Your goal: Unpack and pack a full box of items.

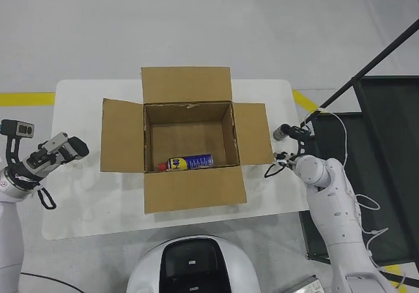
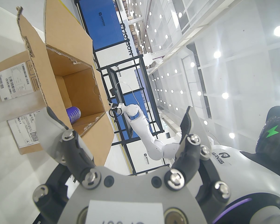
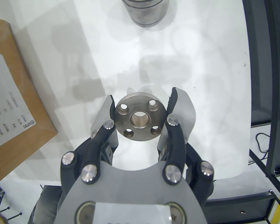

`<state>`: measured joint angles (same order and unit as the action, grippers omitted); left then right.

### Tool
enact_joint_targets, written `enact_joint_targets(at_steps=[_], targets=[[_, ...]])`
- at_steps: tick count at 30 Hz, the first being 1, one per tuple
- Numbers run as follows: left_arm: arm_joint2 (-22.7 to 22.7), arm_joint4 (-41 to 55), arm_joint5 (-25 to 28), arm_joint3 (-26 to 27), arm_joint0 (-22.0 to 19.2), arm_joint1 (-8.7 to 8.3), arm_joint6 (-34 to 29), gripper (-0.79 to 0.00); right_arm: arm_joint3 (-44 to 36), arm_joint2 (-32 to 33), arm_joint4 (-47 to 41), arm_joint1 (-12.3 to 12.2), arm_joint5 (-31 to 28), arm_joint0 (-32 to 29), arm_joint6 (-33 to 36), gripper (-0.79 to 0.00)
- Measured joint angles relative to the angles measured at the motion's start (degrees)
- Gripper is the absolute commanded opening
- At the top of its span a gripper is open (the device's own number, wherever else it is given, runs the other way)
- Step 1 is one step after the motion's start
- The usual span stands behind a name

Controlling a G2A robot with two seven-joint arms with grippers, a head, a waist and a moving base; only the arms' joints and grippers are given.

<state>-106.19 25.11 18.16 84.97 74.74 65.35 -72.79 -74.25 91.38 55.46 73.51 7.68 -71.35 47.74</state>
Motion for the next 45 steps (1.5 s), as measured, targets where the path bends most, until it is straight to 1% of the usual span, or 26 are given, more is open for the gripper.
enact_joint_targets(at_steps=[2, 3, 4, 6, 8, 9, 10, 11, 12, 18, 21, 25, 29, 32, 34, 36, 38, 41, 45], targets=[[0.0, 0.0, 0.0, 0.0, 0.0, 0.0, 0.0, 0.0, 1.9, -0.7, 0.9, 0.0, 0.4, 1.1, -0.4, -0.77], [0.0, 0.0, 0.0, 0.0, 0.0, 0.0, 0.0, 0.0, 2.8, -1.0, 1.0, 0.0, 0.6, 1.6, -0.5, -0.705], [0.0, 0.0, 0.0, 0.0, 0.0, 0.0, 0.0, 0.0, 3.6, -1.3, 1.2, 0.0, 0.8, 2.1, -0.5, -0.594], [0.0, 0.0, 0.0, 0.0, 0.0, 0.0, 0.0, 0.0, 5.5, -1.9, 1.2, 0.0, 0.9, 3.2, -0.9, -0.582], [0.0, 0.0, 0.0, 0.0, 0.0, 0.0, 0.0, 0.0, 7.0, -2.5, 1.7, 0.1, 1.0, 4.1, -1.5, -0.511], [0.0, 0.0, 0.0, 0.0, 0.0, 0.0, 0.0, 0.0, 7.5, -2.7, 1.8, 0.1, 1.1, 4.3, -1.7, -0.446], [0.0, 0.0, 0.0, 0.0, 0.0, 0.0, 0.0, 0.0, 7.9, -2.9, 1.9, 0.1, 1.3, 4.6, -1.9, -0.283], [0.0, 0.0, 0.0, 0.0, 0.0, 0.0, 0.0, 0.0, 8.5, -3.0, 1.9, 0.1, 1.5, 4.9, -2.1, -0.16], [0.0, 0.0, 0.0, 0.0, 0.0, 0.0, 0.0, 0.0, 8.9, -3.2, 1.9, 0.1, 1.6, 5.1, -2.2, 0.0], [0.0, 0.0, 0.0, 0.0, 0.0, 0.0, 0.0, 0.0, 10.5, -3.1, 0.3, 0.1, 2.1, 6.0, -3.4, 0.0], [0.0, 0.0, 0.0, 0.0, 0.0, 0.0, 0.0, 0.0, 7.5, -1.5, -1.1, -0.2, 2.6, 4.7, -4.2, 0.0], [0.0, 0.0, 0.0, 0.0, 0.0, 0.0, 0.0, 0.0, -2.5, 1.7, -1.7, -0.8, 4.0, -0.1, -3.5, 0.0], [0.0, 0.0, 0.0, 0.0, 0.0, 0.0, 0.0, 0.0, -16.3, 5.3, -0.4, -1.2, 8.1, -6.1, -3.4, 0.0], [0.0, 0.0, 0.0, 0.0, 0.0, 0.0, 0.0, 0.0, -24.2, 6.3, -2.8, -1.2, 8.5, -8.8, -4.7, 0.0], [0.0, 0.0, 0.0, 0.0, 0.0, 0.0, 0.0, 0.0, -27.4, 5.6, -3.0, -1.2, 7.3, -9.2, -4.9, 0.0], [0.0, 0.0, 0.0, 0.0, 0.0, 0.0, 0.0, 0.0, -29.9, 3.8, -3.3, -1.3, 4.4, -8.5, -4.8, 0.0], [0.0, 0.0, 0.0, 0.0, 0.0, 0.0, 0.0, 0.0, -31.3, 1.3, -3.3, -1.4, -0.5, -7.1, -3.7, 0.0], [0.0, 0.0, 0.0, 0.0, 0.0, 0.0, 0.0, 0.0, -31.4, -2.8, -0.9, -1.6, -7.1, -4.0, -1.4, 0.0], [0.0, 0.0, 0.0, 0.0, 0.0, 0.0, 0.0, 0.0, -30.2, -8.4, 1.2, -1.6, -14.1, 0.7, 0.8, 0.0]])
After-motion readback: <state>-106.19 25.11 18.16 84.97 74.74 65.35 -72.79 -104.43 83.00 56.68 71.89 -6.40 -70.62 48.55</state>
